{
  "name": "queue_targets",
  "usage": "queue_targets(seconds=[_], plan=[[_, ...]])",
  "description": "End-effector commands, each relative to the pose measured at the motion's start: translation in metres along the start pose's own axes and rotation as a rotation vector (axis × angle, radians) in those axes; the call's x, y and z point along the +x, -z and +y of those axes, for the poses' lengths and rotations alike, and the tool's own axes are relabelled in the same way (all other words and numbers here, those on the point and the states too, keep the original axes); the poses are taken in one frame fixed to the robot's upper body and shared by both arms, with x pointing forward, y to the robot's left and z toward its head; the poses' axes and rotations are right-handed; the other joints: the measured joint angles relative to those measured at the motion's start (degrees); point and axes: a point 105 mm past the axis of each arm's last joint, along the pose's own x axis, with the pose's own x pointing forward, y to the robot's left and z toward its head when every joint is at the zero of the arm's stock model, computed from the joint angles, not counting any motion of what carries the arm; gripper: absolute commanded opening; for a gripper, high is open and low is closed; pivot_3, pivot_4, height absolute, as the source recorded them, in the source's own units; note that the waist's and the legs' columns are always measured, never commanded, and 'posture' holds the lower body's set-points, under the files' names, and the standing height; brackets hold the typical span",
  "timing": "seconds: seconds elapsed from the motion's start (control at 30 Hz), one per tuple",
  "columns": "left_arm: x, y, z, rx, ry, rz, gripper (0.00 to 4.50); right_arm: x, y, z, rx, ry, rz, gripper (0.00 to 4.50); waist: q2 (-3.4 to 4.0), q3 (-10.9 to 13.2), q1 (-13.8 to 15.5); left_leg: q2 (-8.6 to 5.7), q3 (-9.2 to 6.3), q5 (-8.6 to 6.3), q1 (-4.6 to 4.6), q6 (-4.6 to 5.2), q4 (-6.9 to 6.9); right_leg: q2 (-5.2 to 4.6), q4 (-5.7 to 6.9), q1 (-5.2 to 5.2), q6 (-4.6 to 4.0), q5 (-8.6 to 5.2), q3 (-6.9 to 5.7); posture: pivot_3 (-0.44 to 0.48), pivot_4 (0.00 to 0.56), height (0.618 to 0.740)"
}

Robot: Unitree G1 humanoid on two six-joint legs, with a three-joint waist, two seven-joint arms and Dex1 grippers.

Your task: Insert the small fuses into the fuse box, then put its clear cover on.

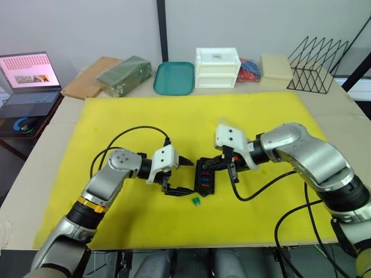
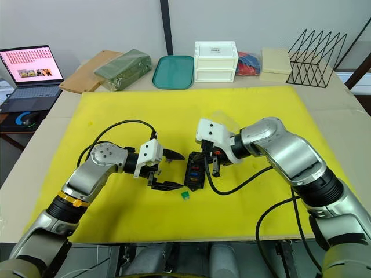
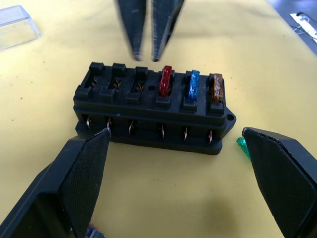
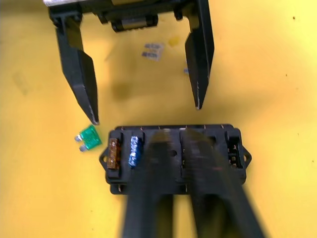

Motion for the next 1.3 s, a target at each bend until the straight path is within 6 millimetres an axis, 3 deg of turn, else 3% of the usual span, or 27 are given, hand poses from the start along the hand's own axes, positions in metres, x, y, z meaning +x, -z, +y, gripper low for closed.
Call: queue_targets(seconds=[0.03, 0.37, 0.57, 0.8, 0.93, 1.1, 1.23, 1.3], plan=[[0.000, -0.008, 0.003, 0.038, -0.008, -0.014, 4.50, -0.004, -0.007, 0.002, -0.038, 0.009, -0.027, 0.01, 0.00, 0.0, 0.0, 0.00, 0.00, 0.00, 0.00, 0.00, 0.00, 0.00, 0.00, 0.00, 0.00, 0.00, 0.00, 0.000, 0.150, 0.740], [-0.001, -0.008, 0.001, 0.038, -0.006, -0.014, 4.50, 0.004, 0.007, 0.007, -0.014, -0.009, -0.007, 0.01, 0.00, 0.0, 0.0, 0.00, 0.00, 0.00, 0.00, 0.00, 0.00, 0.00, 0.00, 0.00, 0.00, 0.00, 0.00, 0.000, 0.150, 0.740], [-0.001, -0.009, 0.002, 0.042, -0.008, -0.011, 4.50, 0.013, 0.035, 0.004, -0.004, 0.010, 0.056, 0.01, 0.00, 0.0, 0.0, 0.00, 0.00, 0.00, 0.00, 0.00, 0.01, 0.00, 0.00, 0.01, 0.00, 0.00, 0.00, 0.000, 0.150, 0.740], [-0.002, -0.009, 0.002, 0.041, -0.008, -0.010, 4.50, 0.015, 0.053, 0.002, 0.011, 0.025, 0.095, 0.01, -0.01, 0.0, 0.1, 0.00, 0.00, 0.00, 0.04, 0.00, 0.01, 0.00, 0.00, 0.06, 0.00, 0.00, 0.00, 0.000, 0.150, 0.740], [-0.007, -0.020, 0.003, -0.009, -0.010, -0.076, 4.50, 0.013, 0.038, -0.001, -0.002, 0.042, 0.025, 0.01, -0.01, 0.0, 0.1, 0.00, 0.00, 0.00, 0.05, 0.00, 0.02, 0.00, 0.00, 0.08, 0.00, 0.00, 0.00, 0.000, 0.150, 0.740], [-0.027, -0.025, 0.003, -0.072, 0.011, -0.092, 4.50, 0.002, 0.010, -0.003, -0.019, 0.061, -0.101, 0.01, 0.00, 0.0, -0.1, 0.00, -0.02, 0.00, 0.03, 0.00, 0.01, 0.01, 0.02, 0.01, 0.00, 0.00, 0.00, 0.000, 0.150, 0.740], [-0.062, -0.036, 0.006, -0.159, 0.000, -0.105, 4.50, -0.025, -0.015, -0.010, -0.046, 0.133, -0.197, 0.01, -0.01, 0.0, -0.1, 0.00, -0.02, 0.00, 0.00, 0.00, -0.01, 0.01, 0.02, -0.01, 0.00, 0.00, 0.00, 0.000, 0.150, 0.740], [-0.078, -0.037, 0.006, -0.184, -0.023, -0.087, 4.50, -0.039, -0.015, -0.010, -0.059, 0.173, -0.198, 0.01, 0.00, 0.0, -0.1, 0.00, -0.03, 0.00, -0.01, 0.00, -0.02, 0.02, 0.02, -0.04, 0.00, 0.00, 0.00, 0.000, 0.150, 0.740]])
